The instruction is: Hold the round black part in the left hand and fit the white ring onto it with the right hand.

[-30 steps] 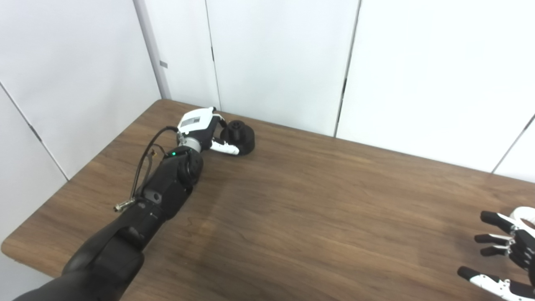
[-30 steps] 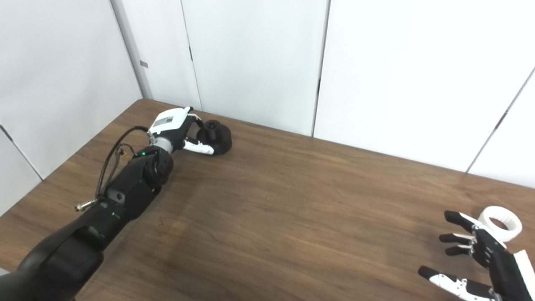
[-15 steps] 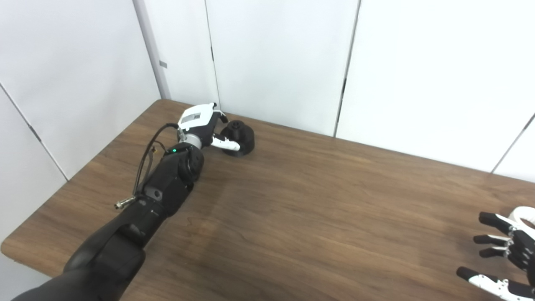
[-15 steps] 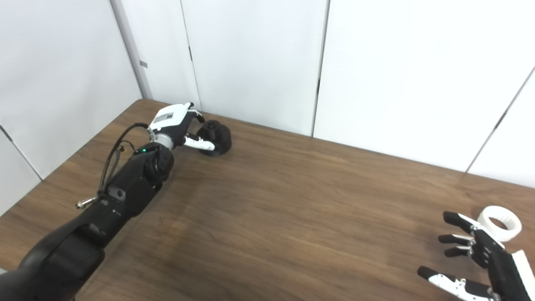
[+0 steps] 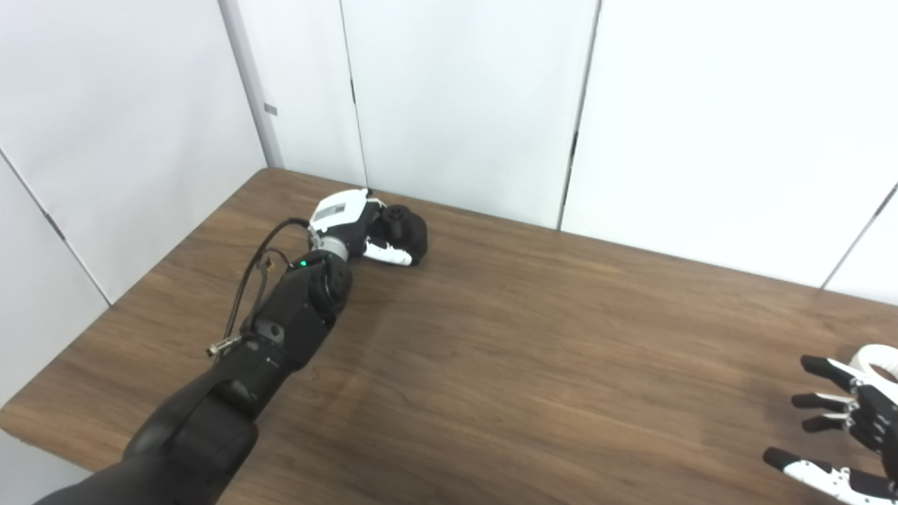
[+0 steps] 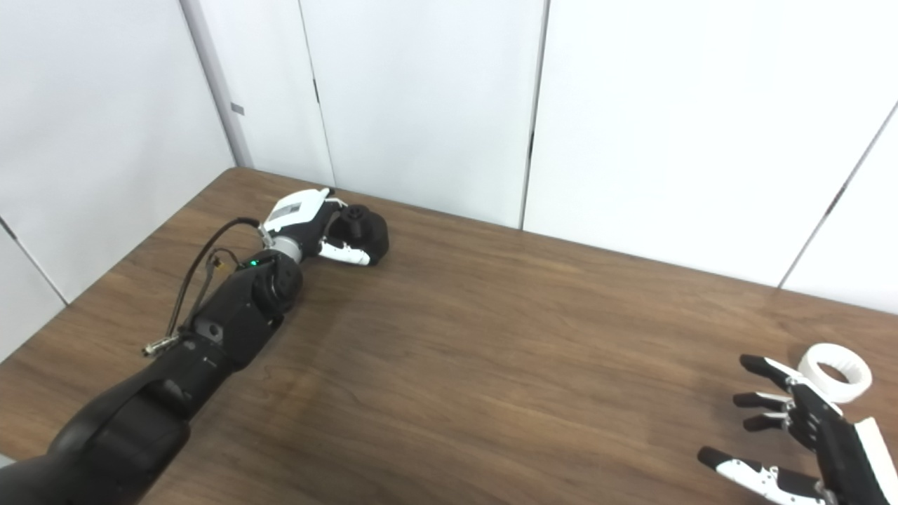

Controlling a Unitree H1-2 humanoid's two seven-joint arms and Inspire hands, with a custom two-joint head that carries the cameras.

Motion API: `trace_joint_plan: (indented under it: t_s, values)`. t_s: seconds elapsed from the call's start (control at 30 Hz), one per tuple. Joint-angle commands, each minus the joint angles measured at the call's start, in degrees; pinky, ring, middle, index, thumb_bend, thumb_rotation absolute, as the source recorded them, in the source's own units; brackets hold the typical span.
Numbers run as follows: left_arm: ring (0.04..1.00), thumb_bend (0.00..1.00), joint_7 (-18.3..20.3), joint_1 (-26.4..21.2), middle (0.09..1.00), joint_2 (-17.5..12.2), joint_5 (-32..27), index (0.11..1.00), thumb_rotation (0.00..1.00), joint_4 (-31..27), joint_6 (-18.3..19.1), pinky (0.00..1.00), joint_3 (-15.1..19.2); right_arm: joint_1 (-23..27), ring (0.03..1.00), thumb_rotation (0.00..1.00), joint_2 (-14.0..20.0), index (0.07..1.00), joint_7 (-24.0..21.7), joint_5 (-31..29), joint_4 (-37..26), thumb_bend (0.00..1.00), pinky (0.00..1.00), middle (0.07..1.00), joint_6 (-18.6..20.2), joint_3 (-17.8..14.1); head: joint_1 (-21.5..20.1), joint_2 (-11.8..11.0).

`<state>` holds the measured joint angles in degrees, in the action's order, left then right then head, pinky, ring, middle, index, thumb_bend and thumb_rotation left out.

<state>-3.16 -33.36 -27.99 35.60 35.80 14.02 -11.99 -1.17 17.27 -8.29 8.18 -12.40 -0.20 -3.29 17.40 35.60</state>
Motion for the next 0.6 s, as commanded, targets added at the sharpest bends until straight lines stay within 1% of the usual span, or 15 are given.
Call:
trace_joint_plan:
  t_s: [0.0, 0.3, 0.37, 0.5, 0.57]
  values:
    - [1.000, 1.00, -2.1, -2.9, 1.000, -0.7, 0.1, 0.764, 0.48, 0.1, -1.3, 1.00, 0.2, 1.4, 0.657, 0.03, 1.2, 0.777, 0.2, -0.2, -2.0, 0.69, 0.54, 0.821, -1.7, -0.5, -0.1, 0.1]
    - [1.000, 1.00, -3.7, -3.2, 1.000, -0.2, 0.2, 0.763, 0.42, 3.8, -2.6, 1.00, -0.7, 1.0, 0.660, 0.03, 1.3, 0.772, 0.0, -1.0, -2.6, 0.69, 0.55, 0.819, -1.7, -0.7, -0.3, 0.5]
    - [1.000, 1.00, -4.2, -3.2, 1.000, 0.0, -0.2, 0.763, 0.40, 4.5, -2.9, 1.00, -0.6, 0.9, 0.660, 0.03, 1.4, 0.773, -0.1, -0.9, -2.9, 0.70, 0.54, 0.820, -1.2, -0.8, -0.4, 0.6]
    - [1.000, 1.00, -5.6, -3.0, 1.000, 0.4, -0.5, 0.744, 0.35, 5.2, -3.2, 1.00, -0.3, 0.7, 0.664, 0.05, 1.4, 0.777, -0.3, -0.9, -3.4, 0.69, 0.55, 0.826, -0.5, -0.9, -0.3, 0.9]
    - [1.000, 1.00, -6.4, -2.8, 0.998, 0.4, -0.8, 0.712, 0.32, 5.3, -4.1, 1.00, -0.1, 0.7, 0.662, 0.04, 1.4, 0.775, -0.3, -1.0, -3.3, 0.69, 0.55, 0.825, -0.5, -0.9, -0.3, 0.9]
